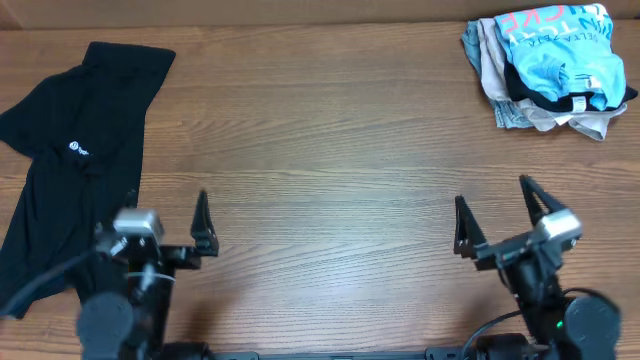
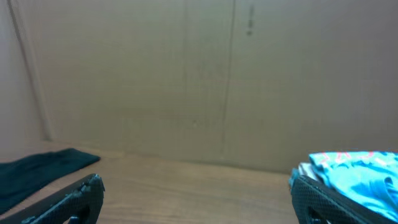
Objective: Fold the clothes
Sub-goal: 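Reach the left gripper to the black t-shirt and grasp its edge, then drag the black t-shirt rightward onto the table center with the left gripper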
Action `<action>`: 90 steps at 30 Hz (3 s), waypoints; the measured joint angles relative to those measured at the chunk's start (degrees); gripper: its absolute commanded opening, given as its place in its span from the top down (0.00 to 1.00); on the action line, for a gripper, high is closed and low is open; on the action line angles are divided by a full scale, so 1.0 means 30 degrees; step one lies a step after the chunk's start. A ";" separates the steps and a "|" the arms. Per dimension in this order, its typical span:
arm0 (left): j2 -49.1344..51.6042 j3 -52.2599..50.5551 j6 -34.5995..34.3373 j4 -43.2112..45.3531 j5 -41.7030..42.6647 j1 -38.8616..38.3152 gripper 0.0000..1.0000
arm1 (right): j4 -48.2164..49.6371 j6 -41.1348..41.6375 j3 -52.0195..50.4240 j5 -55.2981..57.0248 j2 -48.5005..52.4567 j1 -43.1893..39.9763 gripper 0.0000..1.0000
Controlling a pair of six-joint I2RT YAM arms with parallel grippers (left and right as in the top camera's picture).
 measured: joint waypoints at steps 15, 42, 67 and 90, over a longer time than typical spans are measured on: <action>1.5606 1.7034 0.1231 -1.3019 0.0066 0.0000 0.00 | -0.9333 0.0080 1.4061 -0.3810 1.5147 0.0000 0.00; 2.9500 1.7864 0.2769 -0.6652 -0.1341 0.6717 0.00 | -1.0732 0.0357 1.4746 -0.7876 2.2884 0.0000 0.05; 3.5270 1.7864 0.3279 -0.3366 -0.1982 1.0127 0.48 | -1.2313 0.0364 1.4746 -0.6506 2.2884 0.0000 0.16; 3.5343 2.7649 0.2251 -1.4681 0.1115 0.6521 0.96 | -1.1766 0.0430 1.4746 -0.6492 2.2884 -0.0022 0.30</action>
